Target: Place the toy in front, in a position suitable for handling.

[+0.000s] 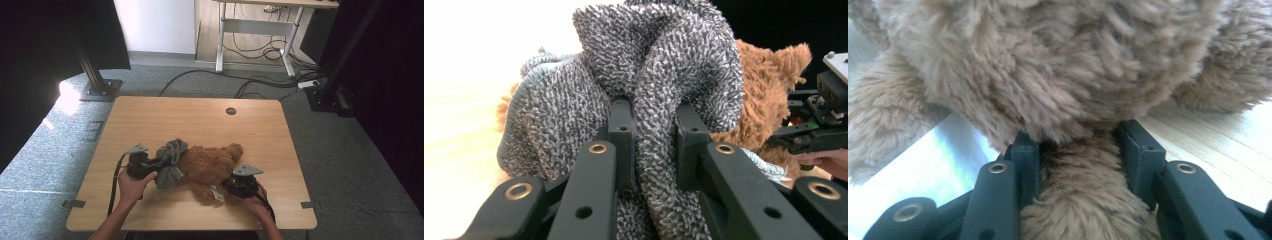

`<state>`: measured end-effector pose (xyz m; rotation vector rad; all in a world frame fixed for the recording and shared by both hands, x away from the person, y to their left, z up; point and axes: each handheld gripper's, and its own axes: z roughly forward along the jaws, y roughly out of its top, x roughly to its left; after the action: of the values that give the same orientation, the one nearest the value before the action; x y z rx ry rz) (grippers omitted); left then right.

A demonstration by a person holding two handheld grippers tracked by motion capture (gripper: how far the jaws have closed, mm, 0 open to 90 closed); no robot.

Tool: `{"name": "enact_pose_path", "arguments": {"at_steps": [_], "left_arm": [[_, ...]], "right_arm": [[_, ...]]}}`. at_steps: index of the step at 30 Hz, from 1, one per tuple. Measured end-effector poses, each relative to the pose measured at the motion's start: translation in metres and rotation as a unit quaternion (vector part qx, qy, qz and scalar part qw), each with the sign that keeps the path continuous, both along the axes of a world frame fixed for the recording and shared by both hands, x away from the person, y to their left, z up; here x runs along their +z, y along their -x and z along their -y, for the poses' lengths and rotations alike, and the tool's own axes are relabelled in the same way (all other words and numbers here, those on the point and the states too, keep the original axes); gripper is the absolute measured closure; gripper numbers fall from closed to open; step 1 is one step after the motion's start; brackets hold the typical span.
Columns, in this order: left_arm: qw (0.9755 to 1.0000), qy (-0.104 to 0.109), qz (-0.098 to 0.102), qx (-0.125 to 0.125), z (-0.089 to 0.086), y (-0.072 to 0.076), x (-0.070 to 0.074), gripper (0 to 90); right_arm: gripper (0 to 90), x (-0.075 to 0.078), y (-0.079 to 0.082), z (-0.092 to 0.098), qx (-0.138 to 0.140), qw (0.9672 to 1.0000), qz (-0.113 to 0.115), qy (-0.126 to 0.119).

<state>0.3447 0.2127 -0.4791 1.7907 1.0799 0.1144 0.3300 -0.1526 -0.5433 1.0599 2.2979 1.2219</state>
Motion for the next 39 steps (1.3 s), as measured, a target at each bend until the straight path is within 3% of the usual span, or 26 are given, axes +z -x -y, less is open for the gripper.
{"name": "enact_pose_path", "arguments": {"at_steps": [4,7,9,13,17,19,23,28,34,39], "left_arm": [[0.9999,-0.013,0.008,-0.002,0.003,0.006,-0.005,74.4],[0.9999,0.01,-0.003,-0.005,-0.001,0.007,-0.012,74.6],[0.9998,0.017,-0.003,-0.007,-0.001,0.009,-0.016,74.9],[0.9998,0.01,0.005,-0.014,0.005,0.015,-0.018,75.0],[0.9998,0.014,0.005,-0.017,0.005,0.019,-0.02,75.1],[0.9997,0.016,0.005,-0.016,0.003,0.022,-0.021,75.0],[0.9994,0.029,-0.001,-0.02,0.0,0.025,-0.021,74.9],[0.9987,0.041,0.003,-0.029,0.007,0.022,0.003,74.1],[0.9973,0.03,0.017,-0.064,0.054,0.003,0.035,73.7],[0.9958,0.0,0.005,-0.092,0.103,-0.018,0.043,73.6]], "right_arm": [[46.9,0.002,0.002,0.002,0.0,1.0,0.006,-0.003],[34.8,0.008,0.005,0.01,0.016,0.9997,0.001,-0.019],[29.8,0.016,0.009,0.015,0.025,0.9988,0.002,-0.041],[22.0,0.036,0.012,0.02,0.024,0.9944,0.005,-0.103],[16.7,0.034,-0.003,0.003,0.015,0.993,-0.026,-0.114],[21.4,0.028,-0.009,-0.007,0.019,0.993,-0.032,-0.112],[37.5,0.027,-0.006,-0.01,0.025,0.9948,-0.006,-0.098],[46.3,0.025,0.003,-0.008,0.022,0.9957,0.017,-0.088],[46.9,0.024,0.005,-0.008,0.026,0.9961,0.025,-0.08],[46.8,0.023,0.005,-0.008,0.024,0.9962,0.027,-0.079]]}}
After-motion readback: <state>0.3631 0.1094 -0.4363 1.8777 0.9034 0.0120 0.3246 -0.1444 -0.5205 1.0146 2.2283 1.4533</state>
